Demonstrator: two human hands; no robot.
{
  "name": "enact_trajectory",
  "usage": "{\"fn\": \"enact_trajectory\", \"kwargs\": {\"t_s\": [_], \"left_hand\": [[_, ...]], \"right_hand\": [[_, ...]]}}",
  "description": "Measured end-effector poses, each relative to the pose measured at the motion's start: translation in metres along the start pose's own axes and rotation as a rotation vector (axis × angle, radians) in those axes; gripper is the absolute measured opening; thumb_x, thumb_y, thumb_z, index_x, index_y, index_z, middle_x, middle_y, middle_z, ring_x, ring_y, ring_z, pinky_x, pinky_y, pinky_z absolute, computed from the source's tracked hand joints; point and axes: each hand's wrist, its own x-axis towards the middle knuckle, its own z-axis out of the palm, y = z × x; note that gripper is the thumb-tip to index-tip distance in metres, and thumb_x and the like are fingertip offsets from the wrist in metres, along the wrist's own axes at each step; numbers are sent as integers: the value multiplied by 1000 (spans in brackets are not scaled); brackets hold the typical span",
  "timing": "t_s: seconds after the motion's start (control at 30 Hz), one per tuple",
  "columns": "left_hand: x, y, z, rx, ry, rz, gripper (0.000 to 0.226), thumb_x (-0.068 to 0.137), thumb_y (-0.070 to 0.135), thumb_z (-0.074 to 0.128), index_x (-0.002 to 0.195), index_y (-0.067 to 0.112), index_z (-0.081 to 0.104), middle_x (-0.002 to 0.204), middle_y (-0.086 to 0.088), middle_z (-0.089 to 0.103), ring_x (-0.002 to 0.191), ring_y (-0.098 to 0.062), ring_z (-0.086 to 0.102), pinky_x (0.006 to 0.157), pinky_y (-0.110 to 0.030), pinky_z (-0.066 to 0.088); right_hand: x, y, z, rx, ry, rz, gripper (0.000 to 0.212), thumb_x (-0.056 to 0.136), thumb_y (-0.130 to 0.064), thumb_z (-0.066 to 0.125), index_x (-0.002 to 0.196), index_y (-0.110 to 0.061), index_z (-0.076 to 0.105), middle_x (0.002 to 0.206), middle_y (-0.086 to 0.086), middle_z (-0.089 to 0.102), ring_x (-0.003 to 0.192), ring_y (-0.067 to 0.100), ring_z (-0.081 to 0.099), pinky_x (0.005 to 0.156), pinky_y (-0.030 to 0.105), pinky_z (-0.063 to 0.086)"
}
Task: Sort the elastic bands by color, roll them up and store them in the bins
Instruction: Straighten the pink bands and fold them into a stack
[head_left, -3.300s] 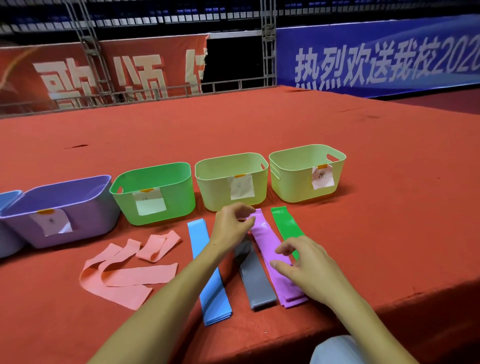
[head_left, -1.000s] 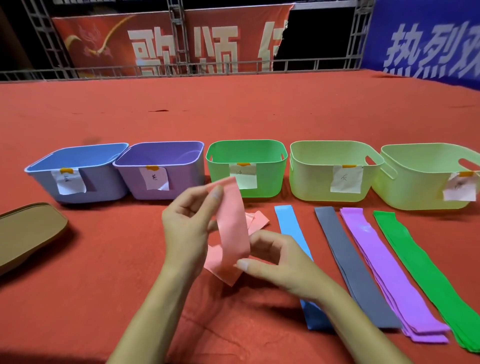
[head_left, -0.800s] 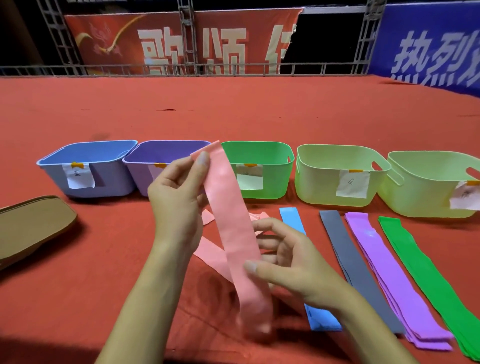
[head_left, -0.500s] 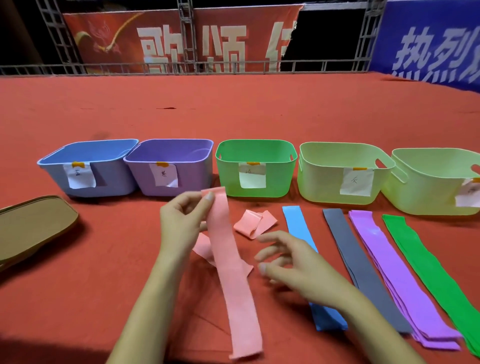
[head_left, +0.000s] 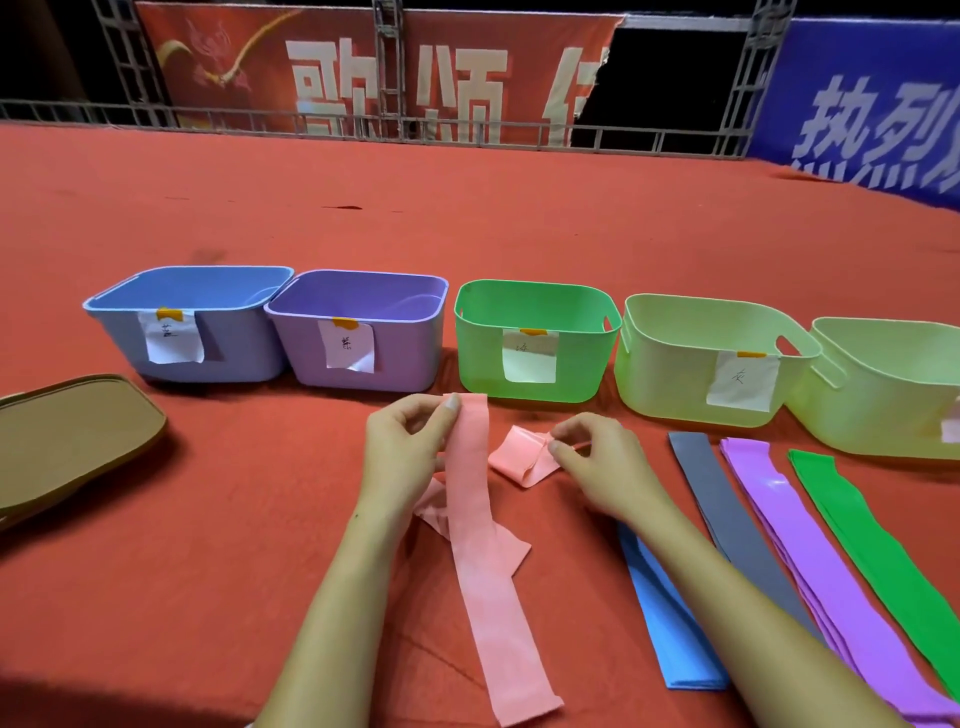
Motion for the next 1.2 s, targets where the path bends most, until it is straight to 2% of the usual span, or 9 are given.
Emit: {"fn": "enact_trajectory", "kwargs": {"t_s": [0.1, 0.27, 0.37, 0.47, 0.6, 0.7, 0.87, 1.07, 1.2], "left_hand": [[0, 3, -2, -33, 5, 4, 13, 100, 19, 74, 90, 14, 80, 70, 5, 70, 62, -2, 59, 56, -26, 60], [2, 5, -3, -65, -2, -1, 13, 100, 19, 75, 91, 13, 81, 73, 8, 74, 69, -4, 66, 60, -28, 62], [1, 7, -3, -64, -9, -2, 13, 100, 19, 74, 91, 14, 81, 72, 9, 74, 68, -2, 66, 58, -25, 60], [0, 8, -4, -68, 1, -1, 13, 101, 19, 74, 91, 14, 81, 73, 8, 75, 71, -4, 67, 59, -27, 62], [-1, 11, -3, -73, 3, -3, 13, 101, 21, 74, 93, 14, 81, 78, 5, 77, 75, -6, 69, 63, -31, 64], [-5, 14, -2, -81, -8, 1, 14, 101, 21, 74, 91, 16, 81, 74, 6, 74, 73, -7, 67, 60, -28, 63], [-13, 22, 2, -130, -40, 14, 11, 100, 20, 75, 97, 14, 83, 81, -6, 77, 76, -13, 71, 62, -30, 64], [-23, 34, 8, -205, -111, -3, 12, 97, 20, 77, 105, 13, 84, 78, -5, 79, 68, -11, 72, 64, -34, 65], [-27, 40, 10, -234, -132, -9, 13, 98, 21, 76, 106, 14, 83, 79, -3, 78, 66, -10, 69, 58, -24, 58]], "right_hand": [[21, 4, 12, -121, -4, -23, 16, 94, -26, 73, 109, -21, 76, 110, -6, 77, 103, 16, 70, 90, 34, 54], [33, 10, 29, -244, -2, -14, 27, 92, -41, 72, 115, -27, 76, 112, -5, 76, 108, 19, 68, 89, 39, 55], [34, 10, 34, -238, 24, -3, 8, 84, -41, 76, 89, -37, 72, 97, -9, 72, 98, 16, 68, 81, 39, 57], [32, 9, 32, -183, 84, -25, 15, 81, -34, 76, 77, -41, 63, 97, -6, 69, 92, 15, 66, 77, 37, 55], [20, -3, 13, -72, 140, -119, 10, 86, -24, 76, 86, -33, 70, 98, -10, 69, 92, 11, 65, 81, 36, 53], [5, -18, -8, 156, 122, -127, 10, 88, -18, 80, 87, -26, 74, 89, -11, 76, 87, 6, 71, 83, 35, 59], [-22, -40, -39, 487, 36, -36, 6, 92, -8, 79, 91, -9, 73, 79, 2, 77, 73, 17, 72, 80, 52, 63], [-64, -72, -84, 604, -12, -77, 7, 95, -5, 74, 100, -1, 71, 79, 18, 74, 74, 18, 70, 72, 38, 65], [-88, -97, -117, 635, -13, -144, 5, 92, -5, 76, 97, -6, 74, 77, 11, 70, 71, 17, 66, 60, 29, 60]]}}
